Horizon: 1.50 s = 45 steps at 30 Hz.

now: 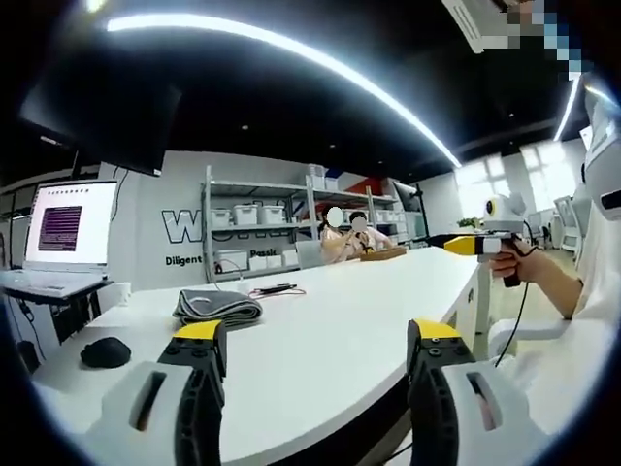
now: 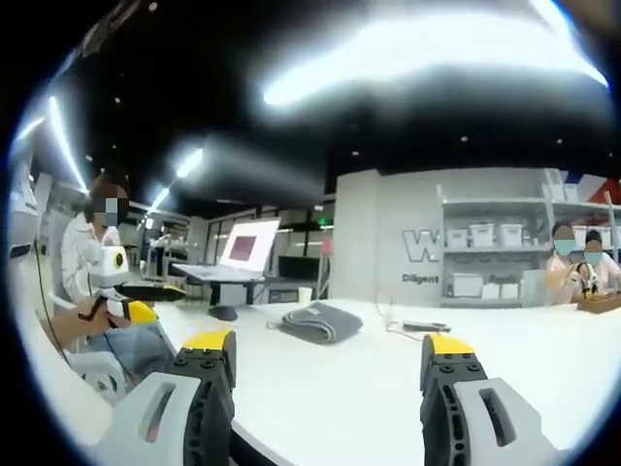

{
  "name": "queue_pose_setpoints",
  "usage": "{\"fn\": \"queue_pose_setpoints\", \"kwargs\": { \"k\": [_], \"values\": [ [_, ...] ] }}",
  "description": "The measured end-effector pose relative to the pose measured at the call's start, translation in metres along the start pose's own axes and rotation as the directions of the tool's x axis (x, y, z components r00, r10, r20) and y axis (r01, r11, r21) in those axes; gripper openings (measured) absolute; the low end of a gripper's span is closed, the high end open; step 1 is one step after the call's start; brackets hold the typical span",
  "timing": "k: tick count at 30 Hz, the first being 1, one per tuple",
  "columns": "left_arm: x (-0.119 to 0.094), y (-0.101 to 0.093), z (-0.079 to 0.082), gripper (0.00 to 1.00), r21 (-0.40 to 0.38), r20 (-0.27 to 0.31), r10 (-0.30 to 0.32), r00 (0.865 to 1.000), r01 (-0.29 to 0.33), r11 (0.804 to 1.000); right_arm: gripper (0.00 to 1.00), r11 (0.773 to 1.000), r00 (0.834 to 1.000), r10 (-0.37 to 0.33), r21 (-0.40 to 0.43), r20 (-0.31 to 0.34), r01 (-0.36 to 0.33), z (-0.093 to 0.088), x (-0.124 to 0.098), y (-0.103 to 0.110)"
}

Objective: Open the folded towel by lifting each exposed corner and separating the folded layers until the towel lies flat within the target outline without major curled edges

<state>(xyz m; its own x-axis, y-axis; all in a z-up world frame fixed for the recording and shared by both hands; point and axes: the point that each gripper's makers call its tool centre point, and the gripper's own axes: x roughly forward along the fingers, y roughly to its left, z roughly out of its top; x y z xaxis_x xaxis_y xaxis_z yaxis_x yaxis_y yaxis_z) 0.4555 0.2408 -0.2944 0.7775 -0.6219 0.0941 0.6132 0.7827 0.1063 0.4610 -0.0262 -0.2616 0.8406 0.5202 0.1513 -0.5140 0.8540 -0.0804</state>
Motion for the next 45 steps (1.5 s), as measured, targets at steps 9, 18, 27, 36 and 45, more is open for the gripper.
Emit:
{"fn": "queue_pose_setpoints", "kwargs": {
  "k": [9,18,27,36,45],
  "values": [
    [0.004,0.002,-0.004,0.74,0.029,-0.026,0.002,1.0,-0.001,1.0,0.76,1.0,1.0,-0.018,-0.014,0.004,0.018,0.003,0.002,-0.006],
    [0.009,0.007,-0.005,0.73,0.055,-0.033,0.016,0.999,-0.014,0.998,0.76,1.0,1.0,-0.015,-0.023,-0.003,0.015,-0.001,0.009,-0.009],
    [-0.004,0.009,-0.014,0.72,0.06,-0.061,0.048,0.997,-0.045,0.997,0.8,0.999,1.0,0.001,-0.035,0.006,-0.001,0.0,0.031,-0.009],
    [0.0,0.019,-0.005,0.72,0.096,-0.055,0.083,0.995,-0.077,0.992,0.8,1.0,1.0,0.014,-0.013,-0.005,-0.014,-0.005,0.032,-0.011],
    [0.007,0.019,0.003,0.72,0.112,-0.052,0.071,0.996,-0.065,0.992,0.8,1.0,1.0,-0.001,-0.014,0.004,0.002,-0.004,0.029,-0.012]
  ]
}}
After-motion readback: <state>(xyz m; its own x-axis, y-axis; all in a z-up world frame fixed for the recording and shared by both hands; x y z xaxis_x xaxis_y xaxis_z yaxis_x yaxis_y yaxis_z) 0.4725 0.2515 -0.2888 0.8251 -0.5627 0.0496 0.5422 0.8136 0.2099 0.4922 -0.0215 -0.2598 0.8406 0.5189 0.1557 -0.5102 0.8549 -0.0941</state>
